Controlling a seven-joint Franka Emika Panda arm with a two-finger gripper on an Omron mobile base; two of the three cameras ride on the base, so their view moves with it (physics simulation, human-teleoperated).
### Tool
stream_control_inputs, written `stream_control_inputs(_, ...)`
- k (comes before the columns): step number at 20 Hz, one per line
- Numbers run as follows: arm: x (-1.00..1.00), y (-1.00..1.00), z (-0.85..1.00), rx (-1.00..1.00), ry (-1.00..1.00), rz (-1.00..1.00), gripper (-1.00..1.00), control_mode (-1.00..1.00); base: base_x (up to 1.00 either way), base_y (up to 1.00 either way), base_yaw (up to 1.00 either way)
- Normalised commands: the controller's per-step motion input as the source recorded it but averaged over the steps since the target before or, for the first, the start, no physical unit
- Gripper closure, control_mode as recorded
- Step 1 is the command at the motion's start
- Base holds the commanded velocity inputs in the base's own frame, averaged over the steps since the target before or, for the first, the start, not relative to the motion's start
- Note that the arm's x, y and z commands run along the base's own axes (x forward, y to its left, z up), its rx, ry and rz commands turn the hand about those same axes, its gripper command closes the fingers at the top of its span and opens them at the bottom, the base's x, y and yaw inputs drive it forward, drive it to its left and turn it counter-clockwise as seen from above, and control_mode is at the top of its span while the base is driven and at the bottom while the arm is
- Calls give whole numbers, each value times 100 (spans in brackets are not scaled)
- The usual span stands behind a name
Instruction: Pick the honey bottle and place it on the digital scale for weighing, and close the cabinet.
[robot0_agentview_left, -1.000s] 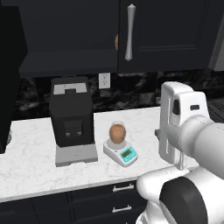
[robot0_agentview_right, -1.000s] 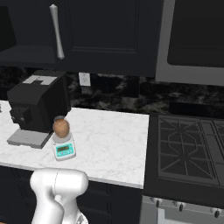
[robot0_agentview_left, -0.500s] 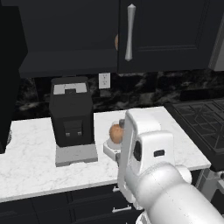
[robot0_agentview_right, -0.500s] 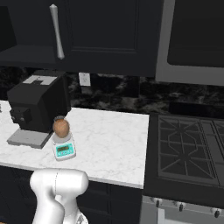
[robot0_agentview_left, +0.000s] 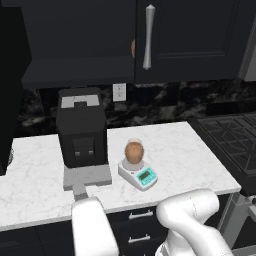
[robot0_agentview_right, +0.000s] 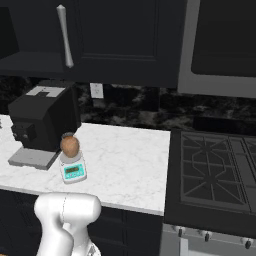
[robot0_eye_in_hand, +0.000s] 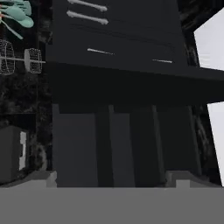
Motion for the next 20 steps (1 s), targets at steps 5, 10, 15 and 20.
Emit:
stream_control_inputs(5, 16, 99, -9, -22, -12, -7, -100, -100, 0, 0, 0)
stream_control_inputs(10, 34, 100, -1, -19, 0, -9, -100, -100, 0, 0, 0)
stream_control_inputs(15, 32, 88, -61, 2, -12, -7, -100, -100, 0, 0, 0)
stream_control_inputs(20, 63, 80, -84, 19, -29, -5, -100, -100, 0, 0, 0)
